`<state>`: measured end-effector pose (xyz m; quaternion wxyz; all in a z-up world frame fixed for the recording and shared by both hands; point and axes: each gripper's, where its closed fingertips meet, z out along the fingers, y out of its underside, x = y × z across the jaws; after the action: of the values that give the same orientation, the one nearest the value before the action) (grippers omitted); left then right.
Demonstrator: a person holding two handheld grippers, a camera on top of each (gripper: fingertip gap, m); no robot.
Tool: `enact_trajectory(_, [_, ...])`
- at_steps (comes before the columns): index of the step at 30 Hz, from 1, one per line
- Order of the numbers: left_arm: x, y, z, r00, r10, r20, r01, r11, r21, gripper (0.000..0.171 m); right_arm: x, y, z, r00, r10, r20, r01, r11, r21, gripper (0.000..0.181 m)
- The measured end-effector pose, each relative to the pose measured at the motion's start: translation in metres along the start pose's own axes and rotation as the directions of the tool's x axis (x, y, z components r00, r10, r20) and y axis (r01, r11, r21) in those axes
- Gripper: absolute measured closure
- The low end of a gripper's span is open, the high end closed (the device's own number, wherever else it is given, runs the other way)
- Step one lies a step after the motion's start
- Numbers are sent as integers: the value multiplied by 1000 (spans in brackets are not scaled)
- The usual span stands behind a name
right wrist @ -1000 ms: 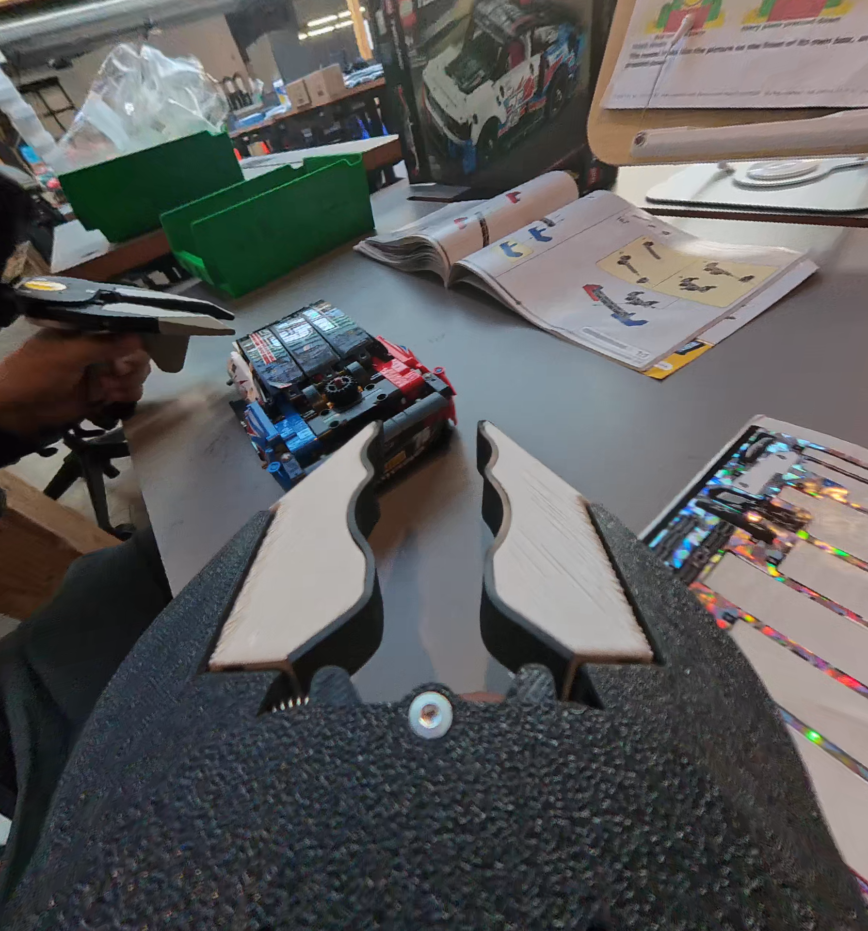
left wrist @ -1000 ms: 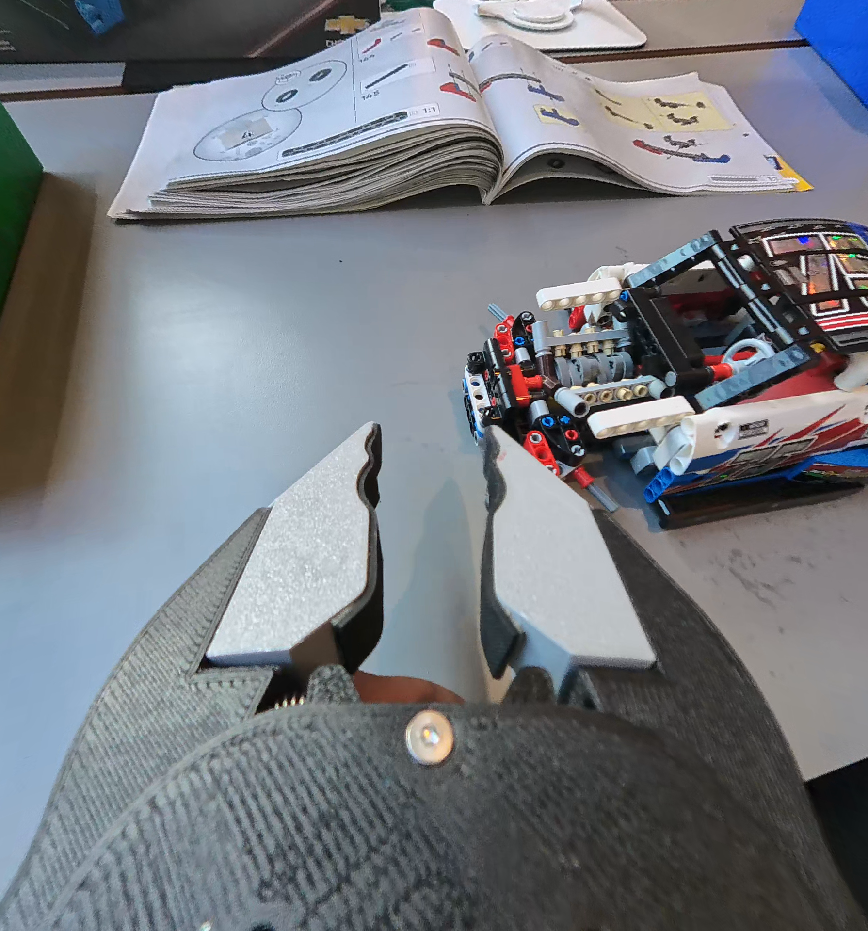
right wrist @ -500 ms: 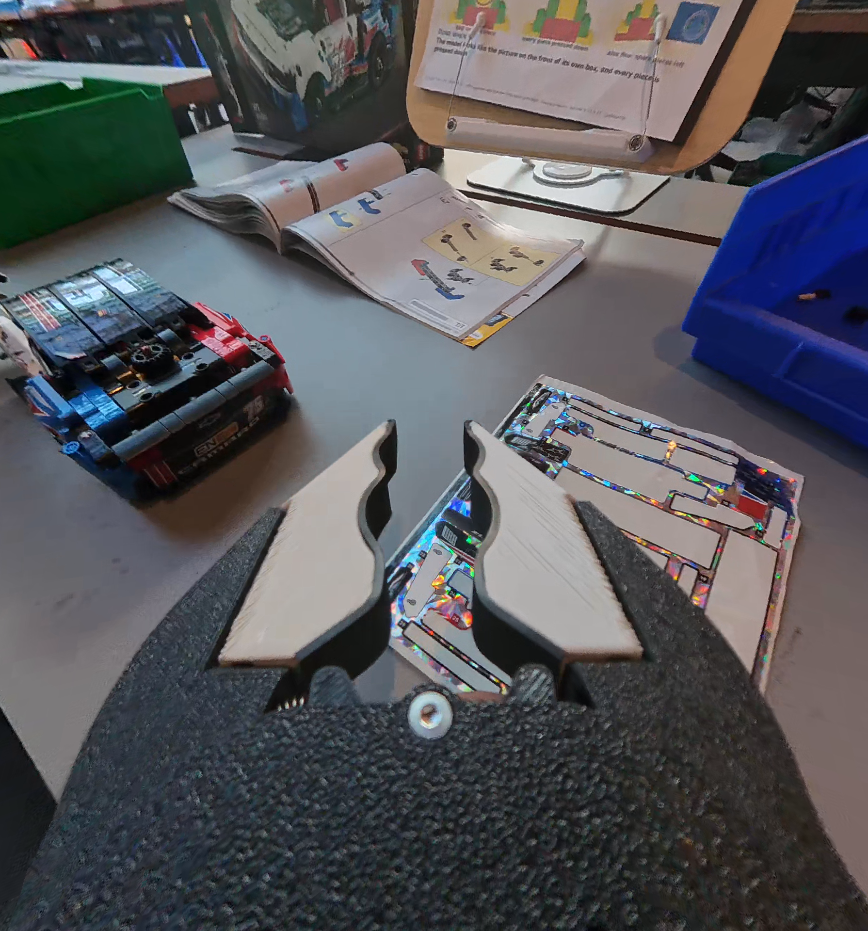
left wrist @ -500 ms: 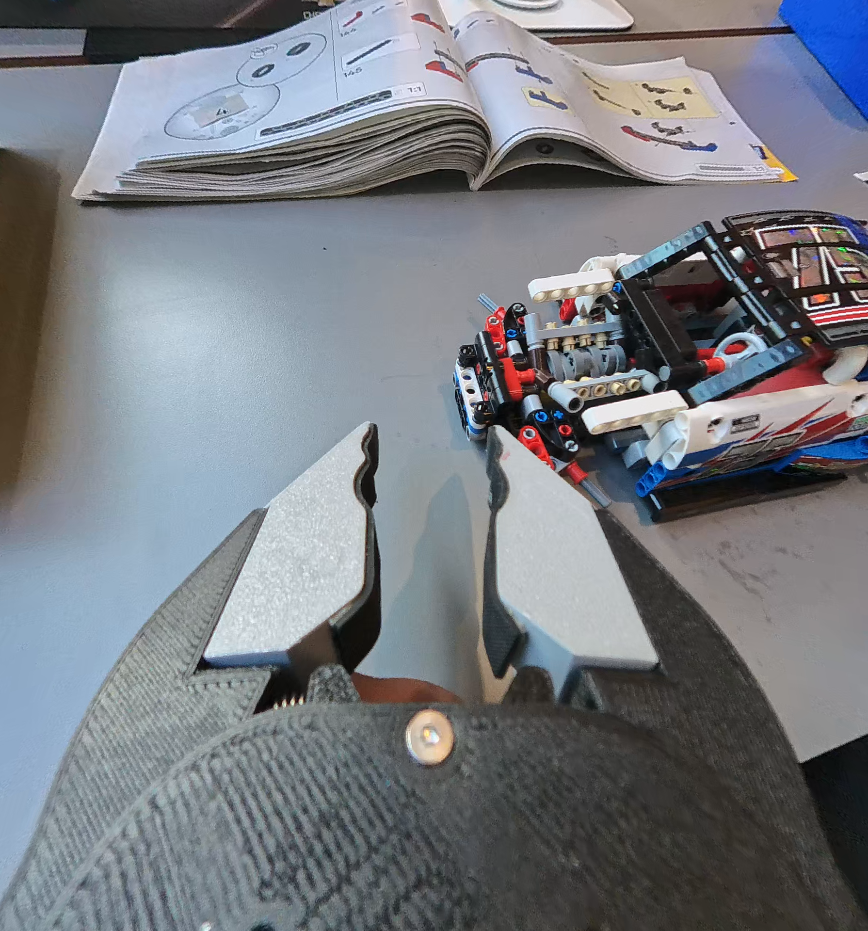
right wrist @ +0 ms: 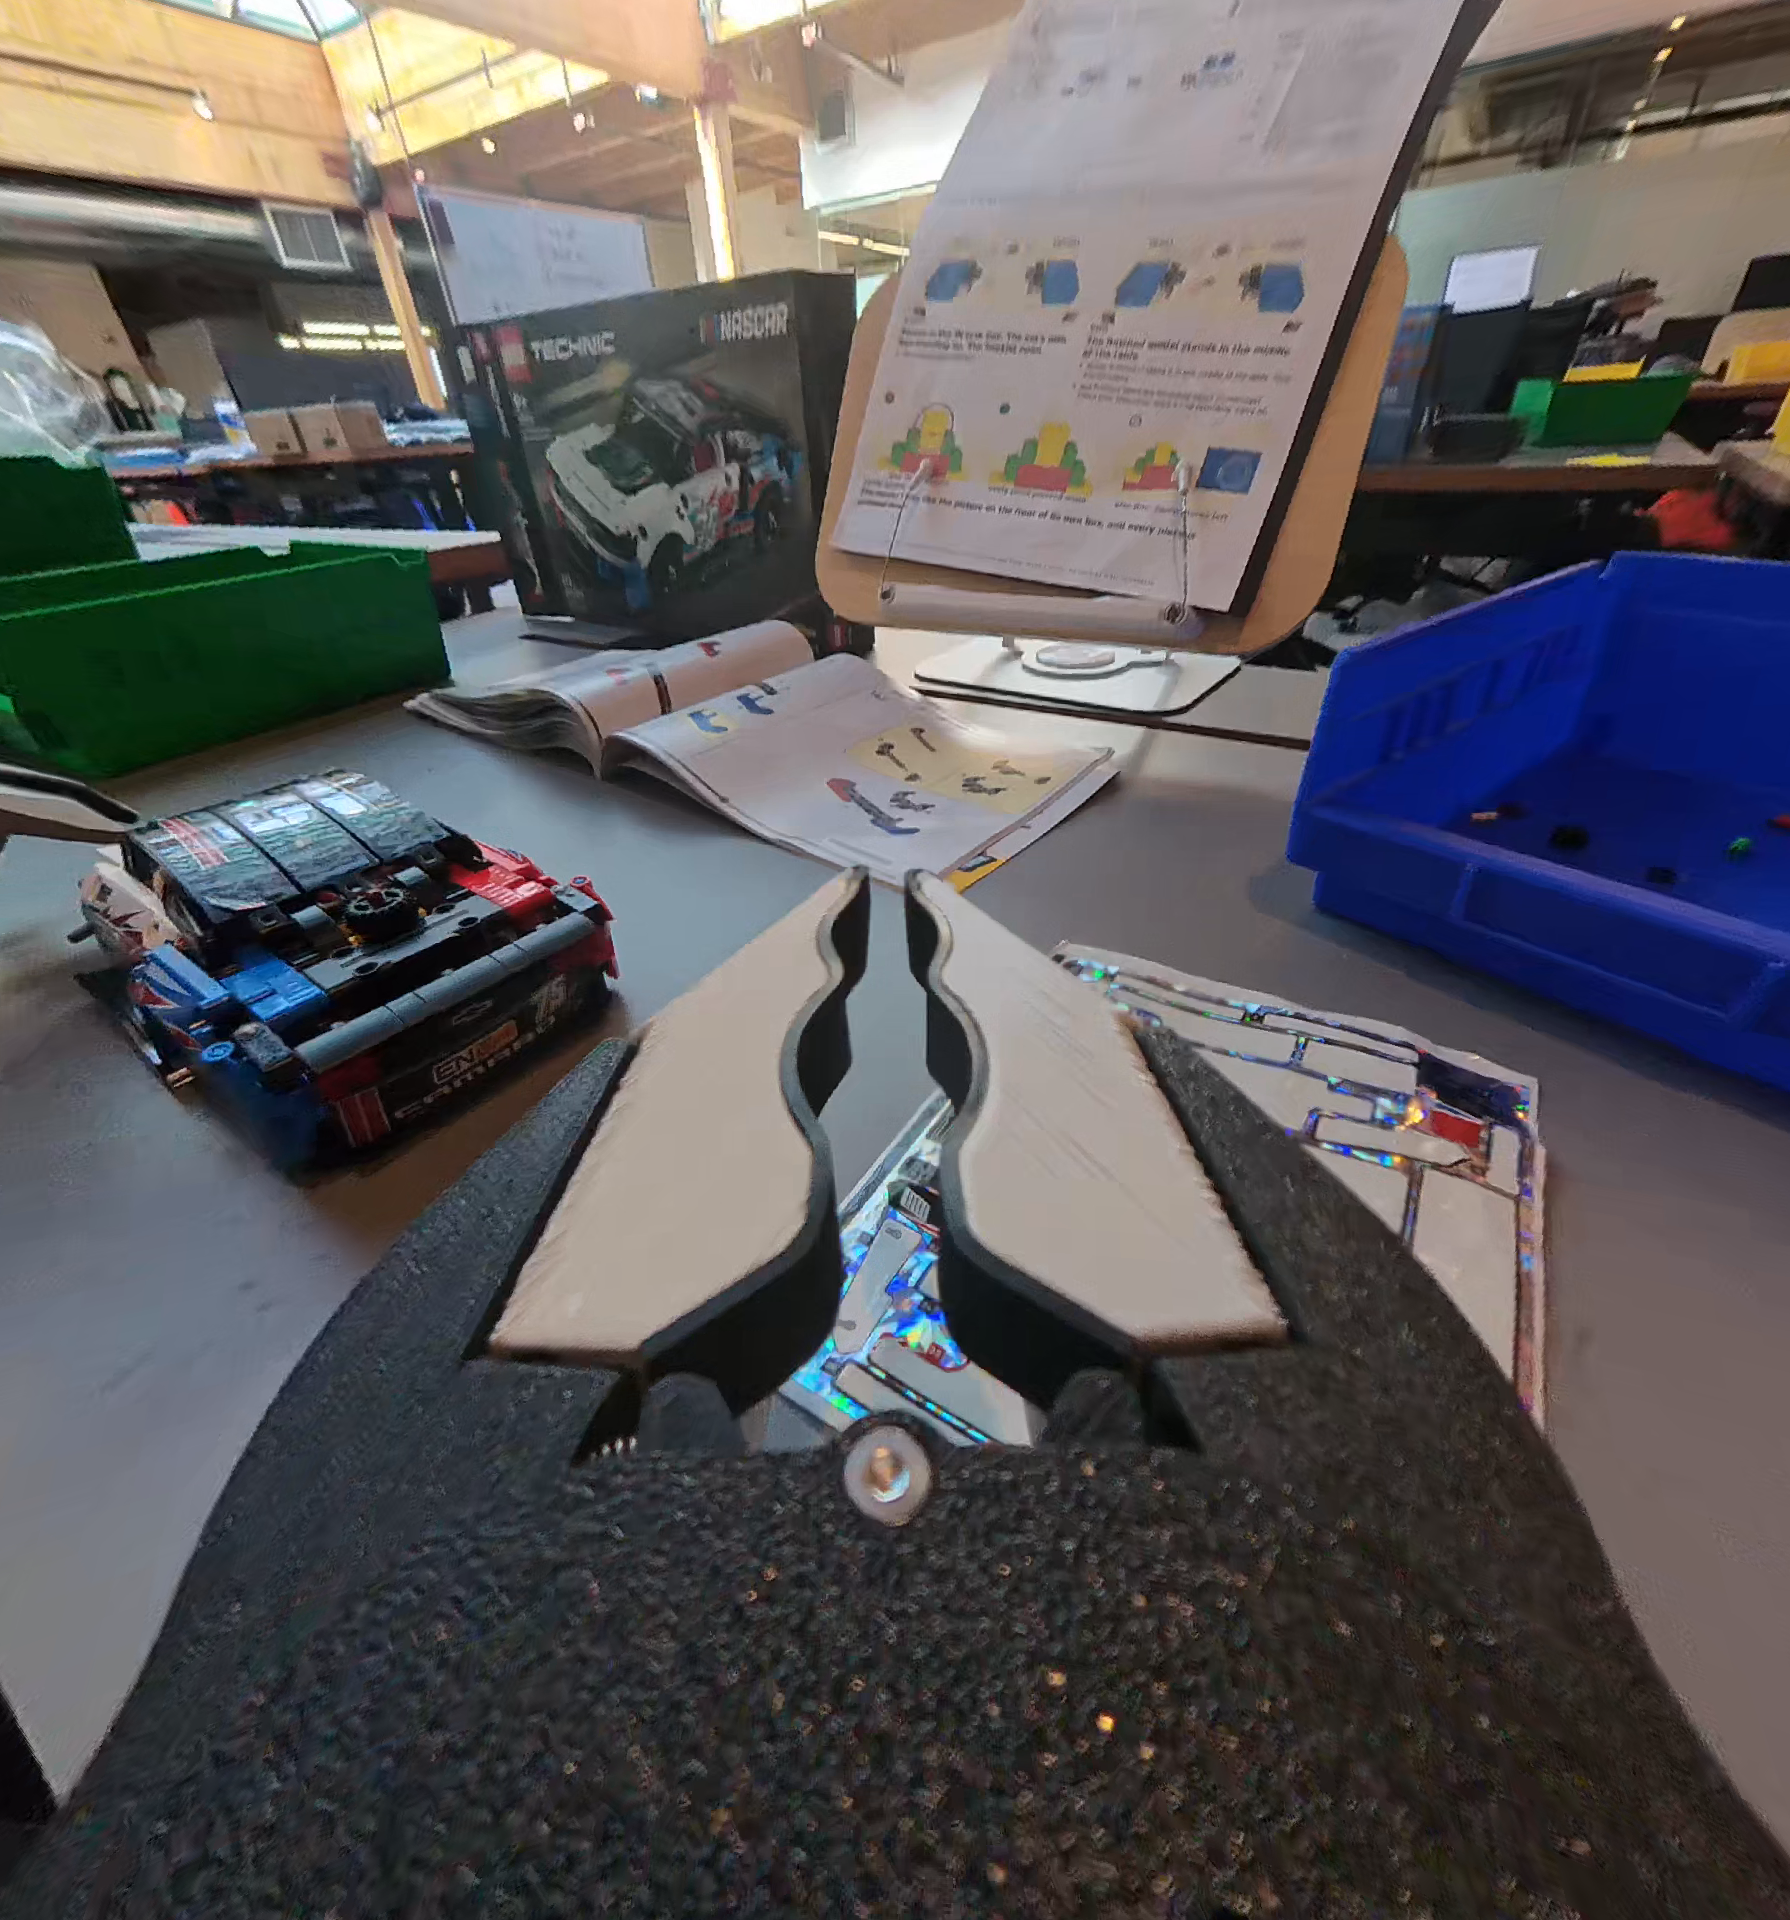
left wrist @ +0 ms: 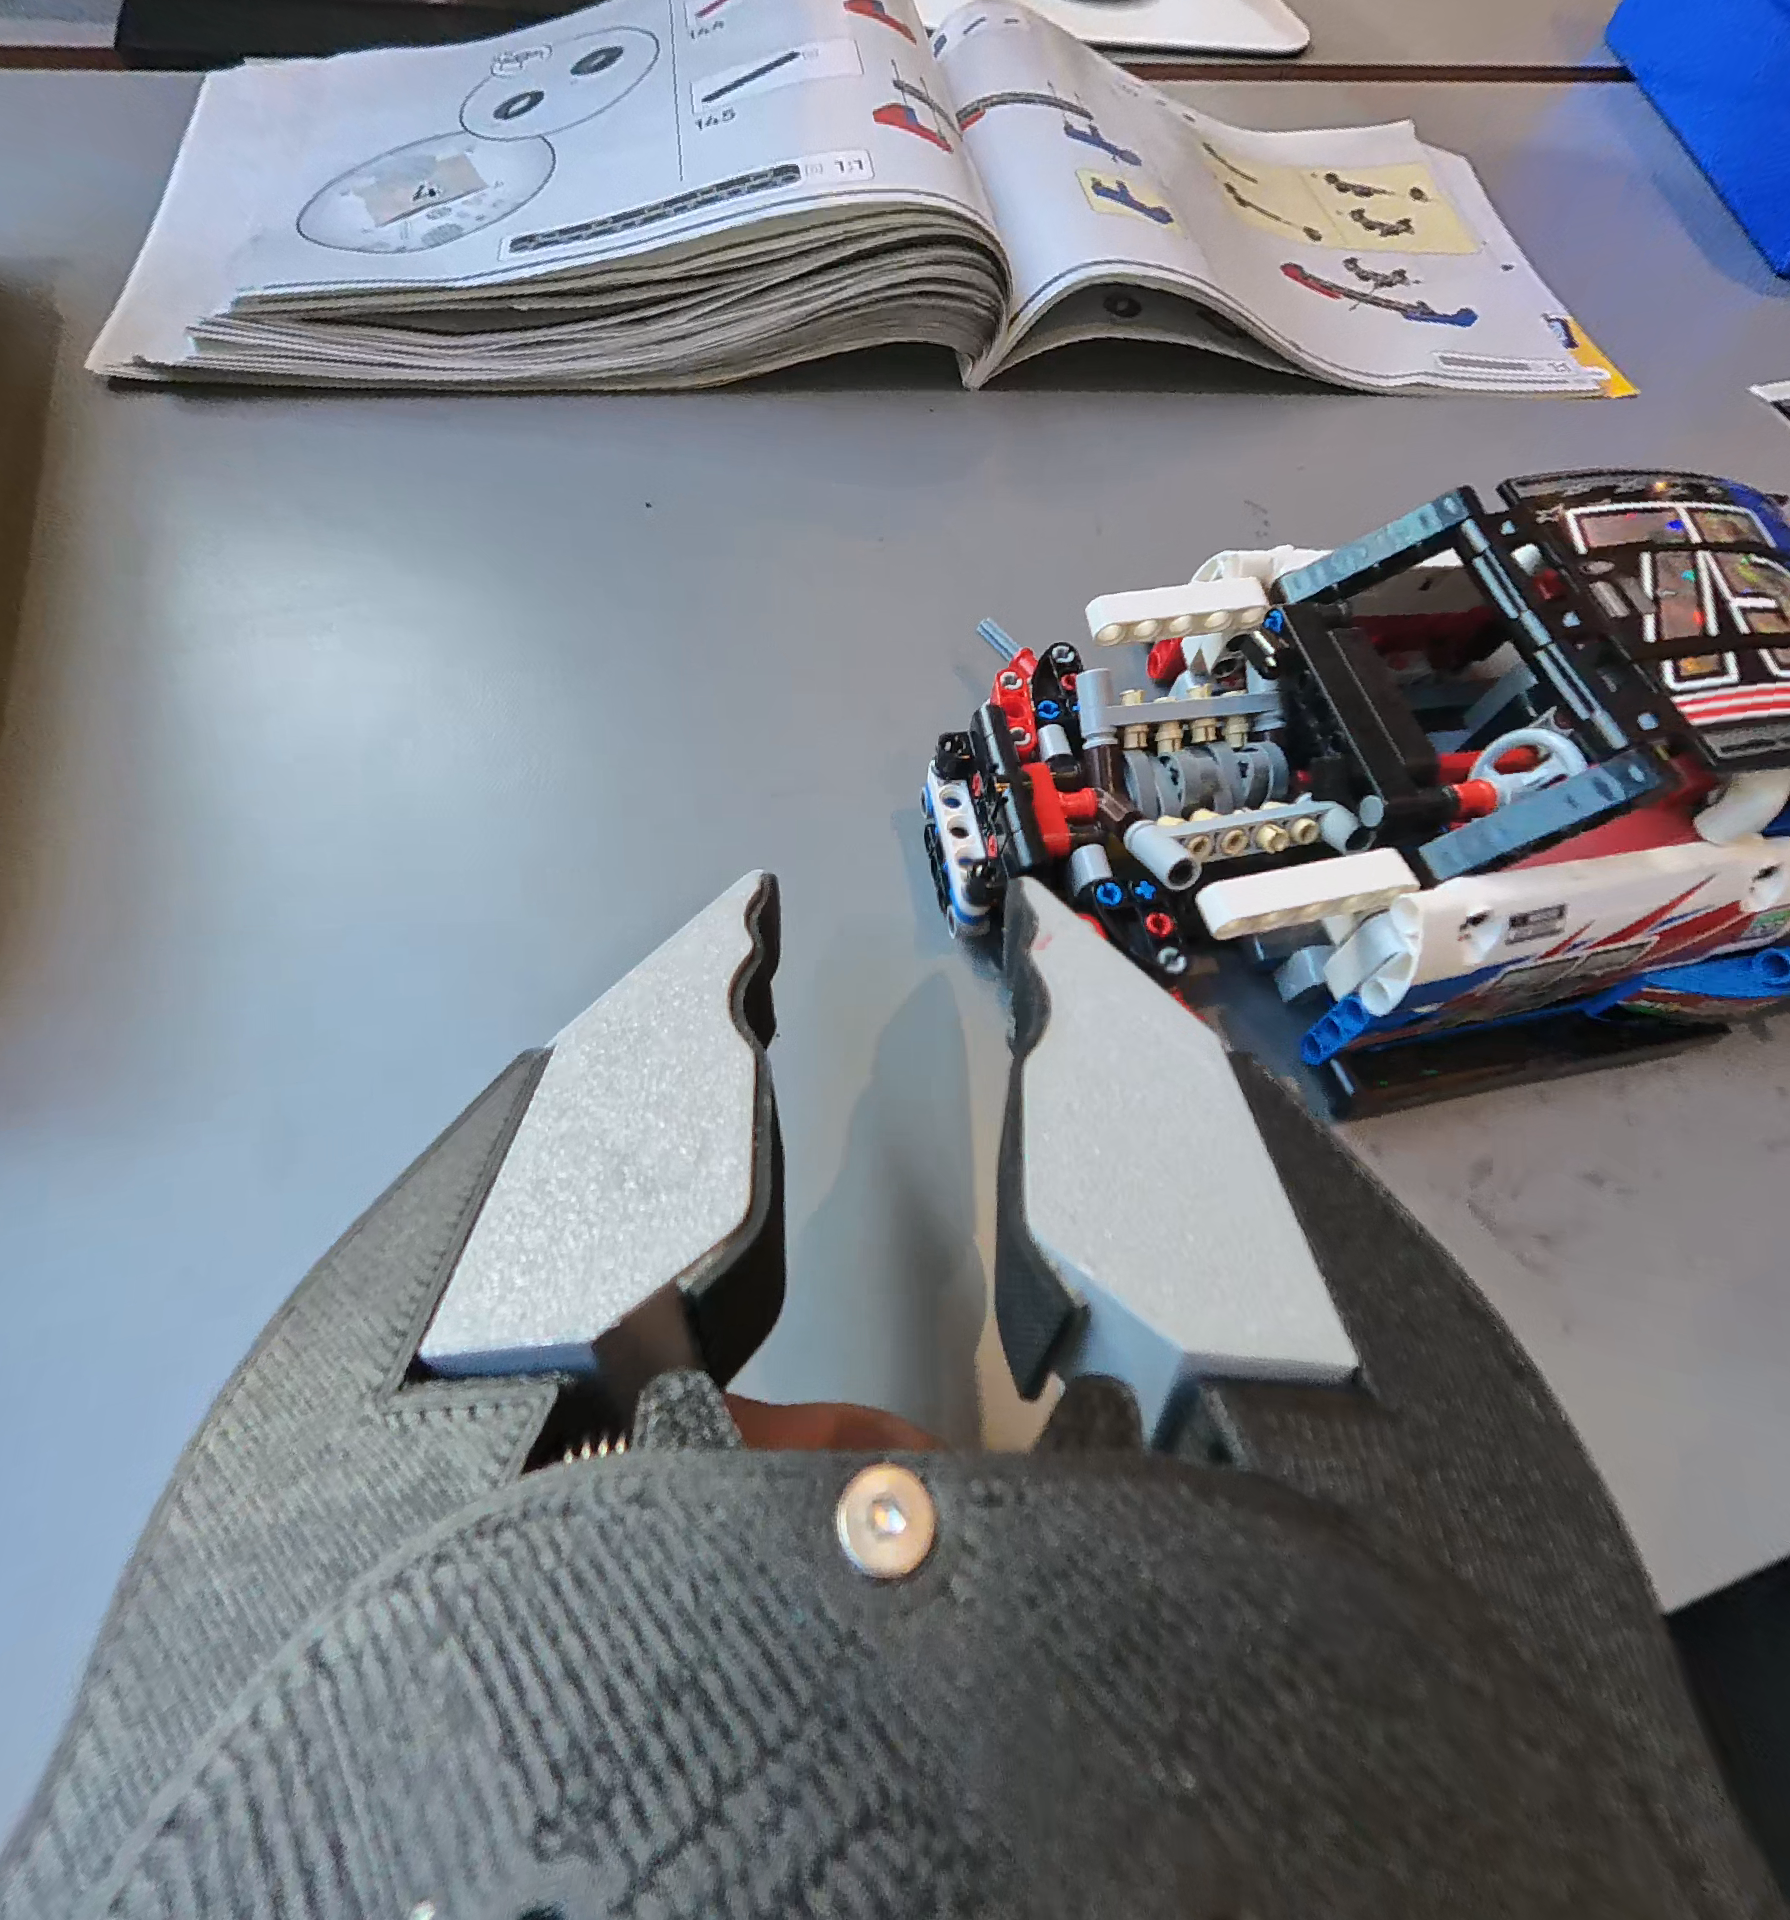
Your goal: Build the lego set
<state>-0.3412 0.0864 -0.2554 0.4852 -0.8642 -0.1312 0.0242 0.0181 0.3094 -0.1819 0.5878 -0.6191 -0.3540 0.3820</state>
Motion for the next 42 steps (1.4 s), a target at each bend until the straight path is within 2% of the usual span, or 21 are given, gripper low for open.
enact_trajectory(1, [0, -2, 2, 1000, -4, -2, 4, 1000, 5, 130, 1, -4, -3, 1000, -8, -11, 8, 1000, 31, 181])
enact_trajectory(3, [1, -6, 5, 1000, -10, -12, 10, 1000, 20, 133, 8, -10, -9, 997, -18, -72, 23, 997, 76, 181])
enact_trajectory(8, [-3, -15, 7, 997, -60, -44, 63, 997, 53, 122, 16, -11, -10, 994, -21, -111, 30, 996, 82, 181])
enact_trajectory(14, [-17, -27, -11, 962, -232, -144, 256, 949, 184, 126, -4, -5, 0, 989, -135, -55, 137, 990, 33, 181])
enact_trajectory(17, [-19, -30, -14, 947, -266, -181, 300, 933, 201, 128, -10, -7, 2, 987, -159, -36, 161, 986, 51, 181])
enact_trajectory(23, [-8, -31, -14, 989, -117, -95, 135, 966, 221, 130, -25, -1, 16, 985, -166, 43, 165, 986, 18, 181])
enact_trajectory(26, [-6, -31, -14, 992, -96, -82, 112, 968, 223, 131, -35, 6, 26, 983, -157, 100, 160, 987, -27, 174])
enact_trajectory(29, [-9, -32, -16, 987, -123, -100, 144, 962, 233, 133, -47, 11, 35, 978, -76, 192, 95, 991, -92, 156])
enact_trajectory(31, [-10, -35, -17, 983, -137, -125, 165, 954, 250, 137, -54, 3, 42, 967, -1, 255, 33, 992, -118, 137])
enact_trajectory(32, [-11, -37, -17, 983, -130, -132, 161, 952, 259, 137, -56, -3, 47, 958, 16, 286, 21, 992, -124, 133])
enact_trajectory(37, [-22, -47, -8, 990, -63, -129, 97, 957, 272, 137, -77, -36, 89, 879, 5, 476, 48, 994, -99, 138])
enact_trajectory(42, [-42, -61, 2, 995, 14, -101, 18, 951, 307, 137, -92, -37, 143, 819, -10, 573, 77, 993, -93, 139])
